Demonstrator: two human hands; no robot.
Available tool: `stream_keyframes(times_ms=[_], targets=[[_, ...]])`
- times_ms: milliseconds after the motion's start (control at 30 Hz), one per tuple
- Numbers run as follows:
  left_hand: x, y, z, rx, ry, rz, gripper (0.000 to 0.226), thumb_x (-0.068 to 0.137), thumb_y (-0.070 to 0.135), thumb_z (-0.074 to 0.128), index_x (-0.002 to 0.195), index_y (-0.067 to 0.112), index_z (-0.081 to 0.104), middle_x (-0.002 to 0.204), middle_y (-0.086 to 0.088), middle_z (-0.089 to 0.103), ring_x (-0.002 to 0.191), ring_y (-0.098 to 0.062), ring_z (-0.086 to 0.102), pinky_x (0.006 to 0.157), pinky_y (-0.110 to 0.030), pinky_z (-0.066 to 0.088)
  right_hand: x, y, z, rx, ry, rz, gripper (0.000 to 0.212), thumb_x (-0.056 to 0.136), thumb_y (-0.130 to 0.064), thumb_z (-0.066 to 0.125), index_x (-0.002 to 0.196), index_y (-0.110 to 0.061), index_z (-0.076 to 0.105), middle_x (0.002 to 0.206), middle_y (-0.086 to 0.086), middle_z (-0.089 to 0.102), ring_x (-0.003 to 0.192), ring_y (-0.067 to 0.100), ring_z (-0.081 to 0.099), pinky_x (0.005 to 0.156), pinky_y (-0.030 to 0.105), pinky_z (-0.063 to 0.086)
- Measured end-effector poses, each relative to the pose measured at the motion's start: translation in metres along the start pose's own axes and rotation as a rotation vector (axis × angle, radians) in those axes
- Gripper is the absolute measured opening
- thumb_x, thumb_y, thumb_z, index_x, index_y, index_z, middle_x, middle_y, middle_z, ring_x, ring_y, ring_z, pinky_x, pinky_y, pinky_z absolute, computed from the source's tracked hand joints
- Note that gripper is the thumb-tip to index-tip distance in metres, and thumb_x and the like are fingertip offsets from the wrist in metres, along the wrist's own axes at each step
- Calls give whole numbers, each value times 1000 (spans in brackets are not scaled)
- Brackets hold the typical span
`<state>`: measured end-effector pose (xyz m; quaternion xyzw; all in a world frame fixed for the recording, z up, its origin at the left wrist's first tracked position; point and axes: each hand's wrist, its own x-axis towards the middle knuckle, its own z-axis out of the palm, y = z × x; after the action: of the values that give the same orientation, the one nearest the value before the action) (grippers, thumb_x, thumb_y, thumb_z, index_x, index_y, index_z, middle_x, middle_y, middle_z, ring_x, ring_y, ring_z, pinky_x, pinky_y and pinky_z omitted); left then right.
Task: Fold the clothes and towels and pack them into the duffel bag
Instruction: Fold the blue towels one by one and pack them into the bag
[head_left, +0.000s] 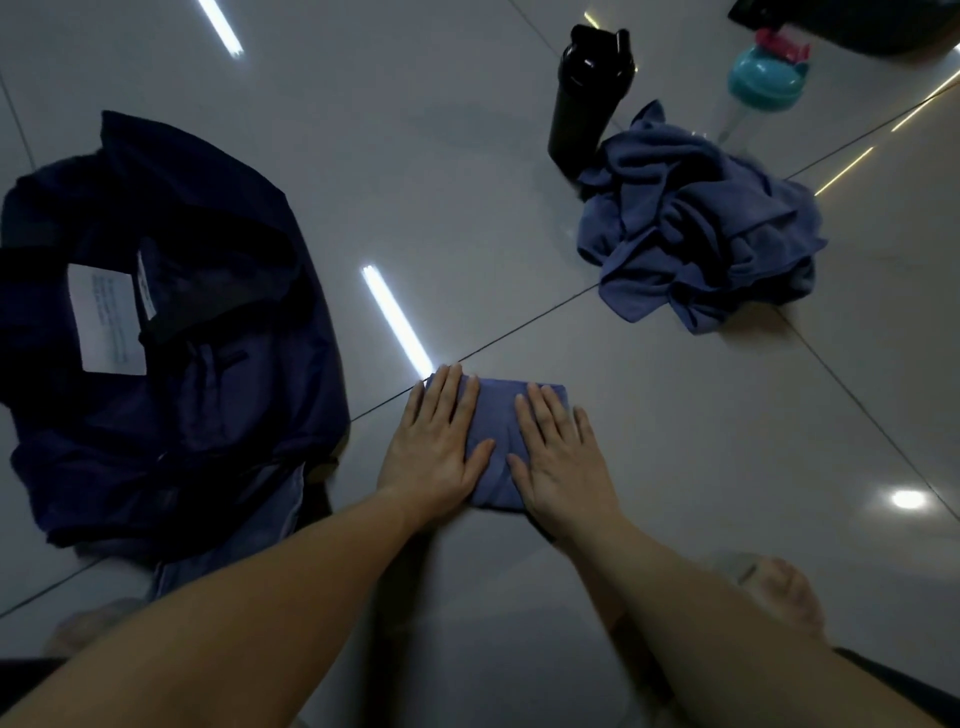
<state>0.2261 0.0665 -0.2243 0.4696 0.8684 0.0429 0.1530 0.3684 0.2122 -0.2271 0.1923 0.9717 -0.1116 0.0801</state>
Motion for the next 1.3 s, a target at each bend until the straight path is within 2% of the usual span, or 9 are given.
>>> stream_keyframes(times_ms=[100, 167, 267, 400, 667, 767, 933, 1133, 1300], targets=[[1, 0, -6, 25, -26, -7, 80, 100, 60, 13, 162, 14, -7, 169, -10, -9, 156, -22, -14, 127, -45, -2, -1, -1, -5, 4, -23, 10, 71, 101, -52, 25, 162, -16, 12, 169, 4, 4, 156, 21, 4, 123, 47, 8], [6, 0, -17, -1, 22, 1, 78, 98, 58, 22, 161, 13, 16, 167, -12, 17, 156, -27, 11, 126, -48, 6, 7, -1, -14, -14, -11, 6, 68, 101, -49, 25, 159, -14, 25, 167, 8, 18, 154, 27, 19, 122, 49, 18], [25, -3, -40, -46, 97, 37, 54, 89, 49, 39, 130, 18, 55, 130, -7, 57, 124, -28, 51, 114, -44, 28, 28, 4, -36, -12, 29, -17, 56, 97, -40, 34, 144, -12, 48, 149, 12, 48, 134, 32, 47, 110, 47, 34], [39, -10, -63, 19, -79, 28, 46, 85, 46, 60, 123, 20, 58, 120, -6, 57, 114, -28, 52, 103, -41, 36, 53, 9, -64, 18, -155, 2, 59, 87, -39, 61, 140, -15, 48, 134, 11, 51, 122, 33, 49, 99, 44, 43], [29, 4, -64, 151, -314, -12, 38, 84, 46, 64, 112, 20, 63, 117, -7, 64, 112, -30, 58, 96, -40, 41, 59, -4, -76, 62, -443, 22, 36, 68, -33, 77, 96, -19, 58, 94, 6, 59, 86, 32, 60, 69, 35, 49], [23, 4, -71, 90, -347, 3, 35, 78, 44, 71, 105, 22, 67, 113, -8, 62, 107, -30, 58, 82, -35, 42, 51, -5, -83, 149, -474, 40, 30, 67, -31, 80, 80, -19, 56, 84, 4, 57, 77, 28, 60, 61, 31, 43], [22, -3, -116, -330, -228, -78, 23, 78, 27, 72, 88, 25, 51, 88, 0, 65, 76, -19, 59, 61, -31, 41, 49, -2, -125, 381, -264, 57, 25, 77, -15, 66, 80, -21, 42, 83, 5, 58, 77, 30, 55, 61, 37, 37], [9, -10, -143, -137, 286, 106, 28, 77, 21, 74, 99, 19, 57, 89, 0, 62, 80, -23, 56, 67, -33, 39, 36, -2, -140, 75, 241, -105, 38, 76, -11, 65, 113, -21, 62, 89, 8, 69, 77, 35, 61, 62, 39, 50], [-33, -22, -83, -12, 168, 273, 30, 64, 17, 77, 87, 19, 58, 91, -4, 64, 83, -28, 59, 72, -35, 41, -12, -2, -75, -55, 70, -180, 32, 66, -13, 73, 96, -22, 69, 94, 6, 71, 88, 34, 64, 77, 38, 53]])
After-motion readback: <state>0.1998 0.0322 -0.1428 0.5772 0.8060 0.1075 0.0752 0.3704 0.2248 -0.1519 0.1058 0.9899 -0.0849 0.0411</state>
